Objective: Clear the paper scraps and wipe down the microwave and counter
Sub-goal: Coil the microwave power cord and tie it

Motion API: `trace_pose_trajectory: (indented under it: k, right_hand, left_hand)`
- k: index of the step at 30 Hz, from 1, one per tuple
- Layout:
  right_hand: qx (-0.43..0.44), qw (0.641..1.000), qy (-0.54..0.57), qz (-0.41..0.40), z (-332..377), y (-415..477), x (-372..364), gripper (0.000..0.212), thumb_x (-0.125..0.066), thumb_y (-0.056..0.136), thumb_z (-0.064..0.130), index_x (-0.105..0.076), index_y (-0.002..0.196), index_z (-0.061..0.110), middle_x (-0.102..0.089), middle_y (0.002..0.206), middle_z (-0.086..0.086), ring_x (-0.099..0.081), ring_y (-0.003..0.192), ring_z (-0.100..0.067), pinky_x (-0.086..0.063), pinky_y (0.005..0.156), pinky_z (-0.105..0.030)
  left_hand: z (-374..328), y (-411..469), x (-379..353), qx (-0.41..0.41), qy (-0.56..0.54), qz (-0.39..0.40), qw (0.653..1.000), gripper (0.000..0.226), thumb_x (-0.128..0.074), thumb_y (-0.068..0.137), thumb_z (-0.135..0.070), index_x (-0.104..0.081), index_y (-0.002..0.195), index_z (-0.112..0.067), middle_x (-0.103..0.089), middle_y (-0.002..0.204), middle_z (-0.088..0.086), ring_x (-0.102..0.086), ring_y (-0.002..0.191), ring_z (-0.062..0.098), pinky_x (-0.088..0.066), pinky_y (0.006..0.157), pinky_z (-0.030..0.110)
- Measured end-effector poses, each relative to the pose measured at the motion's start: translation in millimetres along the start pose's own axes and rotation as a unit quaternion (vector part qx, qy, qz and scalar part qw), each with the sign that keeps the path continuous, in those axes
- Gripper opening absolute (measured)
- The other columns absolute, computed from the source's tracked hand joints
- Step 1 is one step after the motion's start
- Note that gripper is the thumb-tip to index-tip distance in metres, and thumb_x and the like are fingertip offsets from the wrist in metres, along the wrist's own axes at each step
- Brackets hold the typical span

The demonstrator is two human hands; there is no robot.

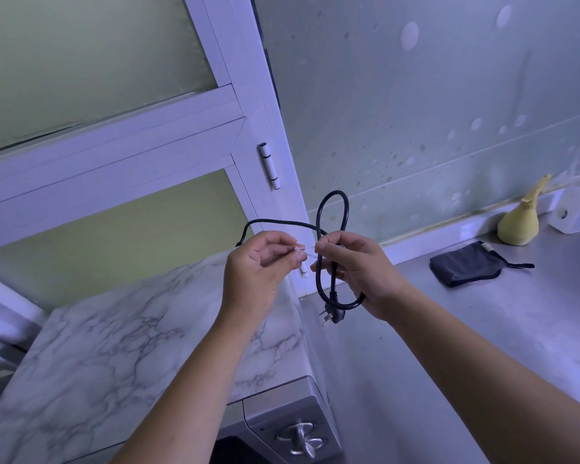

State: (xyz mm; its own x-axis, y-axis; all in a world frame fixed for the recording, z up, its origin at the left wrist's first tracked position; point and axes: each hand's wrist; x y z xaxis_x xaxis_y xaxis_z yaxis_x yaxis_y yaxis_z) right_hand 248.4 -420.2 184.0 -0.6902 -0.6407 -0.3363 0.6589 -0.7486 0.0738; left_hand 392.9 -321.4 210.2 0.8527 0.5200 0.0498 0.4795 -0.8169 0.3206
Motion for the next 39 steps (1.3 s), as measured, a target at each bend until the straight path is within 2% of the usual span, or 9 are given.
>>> trace_pose_trajectory:
  k: [7, 14, 19, 25, 28, 31, 39]
  right_hand:
    - [0.001, 1.0, -0.014, -0.004, 1.7, -0.1, -1.0, 0.014, -0.068, 0.092, 0.009, -0.067, 0.078, 0.011, -0.063, 0.075, -0.004, -0.069, 0.076, -0.023, -0.047, 0.079, -0.027]
    - [-0.001, 1.0, -0.015, 0.0, 1.4, -0.7, -2.3, 0.013, -0.068, 0.092, 0.01, -0.066, 0.079, 0.009, -0.063, 0.072, -0.002, -0.068, 0.076, -0.021, -0.048, 0.077, -0.026]
    - [0.001, 1.0, -0.026, -0.002, 1.4, -0.3, -1.7, 0.017, -0.069, 0.091, 0.01, -0.067, 0.075, 0.013, -0.063, 0.069, 0.001, -0.069, 0.075, -0.02, -0.048, 0.076, -0.025]
    - [0.007, 0.999, -0.035, -0.004, 0.5, 0.6, -1.3, 0.019, -0.069, 0.091, 0.01, -0.068, 0.073, 0.014, -0.063, 0.068, 0.002, -0.069, 0.074, -0.02, -0.047, 0.081, -0.029]
    - [0.006, 0.999, -0.036, 0.001, 0.6, 0.3, -4.2, 0.017, -0.07, 0.091, 0.01, -0.069, 0.074, 0.014, -0.065, 0.074, -0.004, -0.07, 0.076, -0.021, -0.049, 0.085, -0.033]
    - [0.004, 0.999, -0.043, 0.002, 0.3, 0.1, -6.6, 0.013, -0.07, 0.09, 0.01, -0.069, 0.078, 0.01, -0.066, 0.081, -0.011, -0.069, 0.077, -0.023, -0.047, 0.09, -0.039]
    - [-0.005, 0.999, -0.043, 0.003, -0.7, 0.3, -3.8, 0.011, -0.071, 0.09, 0.011, -0.07, 0.08, 0.008, -0.067, 0.078, -0.009, -0.07, 0.079, -0.023, -0.048, 0.089, -0.037]
  left_hand:
    - [-1.3, 0.1, 4.8, -0.021, 0.077, 0.019, 0.997, 0.021, -0.08, 0.08, -0.001, -0.076, 0.08, -0.021, -0.077, 0.081, 0.003, -0.074, 0.081, 0.017, -0.057, 0.076, 0.022]
    - [-3.7, -0.2, 8.0, -0.033, 0.142, 0.017, 0.989, 0.023, -0.08, 0.081, -0.004, -0.076, 0.082, -0.027, -0.077, 0.081, -0.004, -0.075, 0.08, 0.015, -0.056, 0.077, 0.021]
    - [-7.3, -0.7, 7.8, -0.033, 0.162, 0.022, 0.986, 0.022, -0.079, 0.081, -0.003, -0.076, 0.081, -0.025, -0.076, 0.081, -0.005, -0.074, 0.079, 0.015, -0.057, 0.078, 0.022]
    - [-9.4, 1.0, 7.1, -0.042, 0.186, 0.037, 0.981, 0.02, -0.078, 0.081, -0.001, -0.076, 0.081, -0.021, -0.075, 0.08, -0.006, -0.073, 0.077, 0.014, -0.056, 0.077, 0.02]
    - [-9.4, 1.0, 6.6, -0.054, 0.213, 0.048, 0.974, 0.025, -0.077, 0.082, -0.002, -0.075, 0.08, -0.027, -0.075, 0.079, -0.008, -0.073, 0.076, 0.011, -0.056, 0.075, 0.02]
    - [-9.0, 1.0, 4.5, -0.071, 0.229, 0.06, 0.969, 0.024, -0.075, 0.082, -0.002, -0.075, 0.08, -0.026, -0.075, 0.08, -0.01, -0.073, 0.076, 0.009, -0.055, 0.074, 0.018]
    - [-7.8, 2.3, 3.8, -0.06, 0.221, 0.065, 0.971, 0.018, -0.076, 0.082, -0.002, -0.076, 0.082, -0.02, -0.076, 0.08, -0.007, -0.073, 0.078, 0.011, -0.057, 0.077, 0.022]
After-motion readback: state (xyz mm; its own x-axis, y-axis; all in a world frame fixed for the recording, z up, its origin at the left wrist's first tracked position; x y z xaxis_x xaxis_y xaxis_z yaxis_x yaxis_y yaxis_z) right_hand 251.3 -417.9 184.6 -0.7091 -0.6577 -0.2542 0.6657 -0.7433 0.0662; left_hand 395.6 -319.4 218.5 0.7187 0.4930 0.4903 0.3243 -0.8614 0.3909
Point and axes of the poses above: each hand's wrist, its own y-axis towards the middle knuckle, its own x-axis out of the back of the hand, z = x × y
